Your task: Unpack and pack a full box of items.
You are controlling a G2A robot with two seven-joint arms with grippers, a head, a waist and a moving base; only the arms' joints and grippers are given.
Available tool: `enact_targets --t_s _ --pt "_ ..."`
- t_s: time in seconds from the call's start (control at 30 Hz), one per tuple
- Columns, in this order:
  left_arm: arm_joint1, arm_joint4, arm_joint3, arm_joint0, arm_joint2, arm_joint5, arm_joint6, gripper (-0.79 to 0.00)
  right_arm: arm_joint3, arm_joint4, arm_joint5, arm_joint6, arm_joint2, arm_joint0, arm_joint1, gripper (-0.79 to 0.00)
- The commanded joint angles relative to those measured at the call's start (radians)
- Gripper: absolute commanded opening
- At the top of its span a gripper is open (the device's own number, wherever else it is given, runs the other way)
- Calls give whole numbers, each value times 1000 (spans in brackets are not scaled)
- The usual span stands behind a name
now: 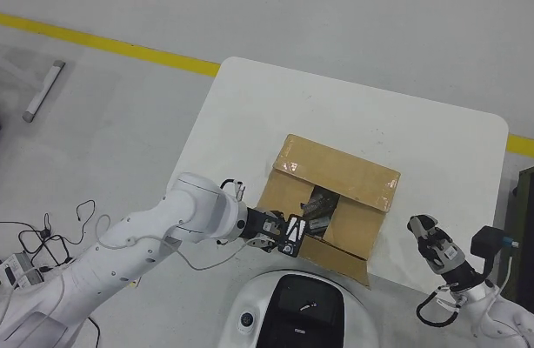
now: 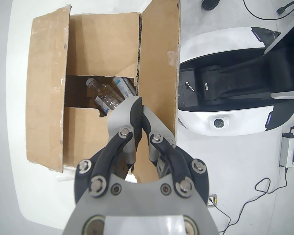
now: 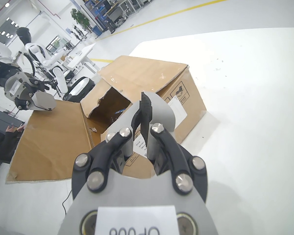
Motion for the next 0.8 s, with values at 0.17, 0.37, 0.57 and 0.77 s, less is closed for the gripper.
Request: enact_targets --t_s 0.17,0.37,0.57,0.77 --pt "15 18 2 46 -24 -14 1 -785 26 19 -30 49 -22 18 -3 -785" --pt "25 23 8 76 -39 -10 -6 -785 39 21 -30 63 -38 35 -6 -785" --pt "30 41 20 99 -45 1 -8 -785 46 19 -28 53 -48 45 -11 -785" --pt "33 80 33 121 -53 27 14 -785 53 14 -31 53 -55 54 -14 -785"
